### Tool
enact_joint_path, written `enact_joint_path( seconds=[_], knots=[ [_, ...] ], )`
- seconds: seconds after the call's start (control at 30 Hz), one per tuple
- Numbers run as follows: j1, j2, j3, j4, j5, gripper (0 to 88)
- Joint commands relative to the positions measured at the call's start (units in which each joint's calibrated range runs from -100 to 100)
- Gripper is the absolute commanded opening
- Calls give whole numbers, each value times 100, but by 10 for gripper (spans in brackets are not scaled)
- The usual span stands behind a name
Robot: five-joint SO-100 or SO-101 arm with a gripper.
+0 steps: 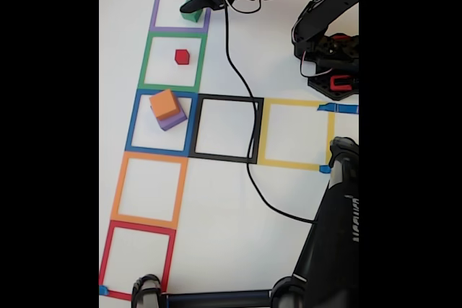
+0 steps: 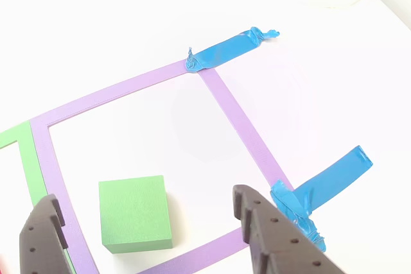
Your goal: Tower of hanoi
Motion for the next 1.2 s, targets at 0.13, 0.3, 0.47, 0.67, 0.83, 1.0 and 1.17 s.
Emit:
enact_joint_path(
  seconds=[0.13, 0.3, 0.47, 0.67, 0.83, 1.0, 1.17],
  knots=[
    [-43, 841, 127, -1360, 0, 302],
    [-177, 1487, 136, -2089, 0, 301],
    [-293, 2125, 45, -2713, 0, 298],
    [-312, 2706, -128, -3182, 0, 279],
    [-340, 3078, -273, -3449, 0, 262],
    [-379, 3344, -409, -3579, 0, 245],
    [-398, 3441, -409, -3636, 0, 221]
  ],
)
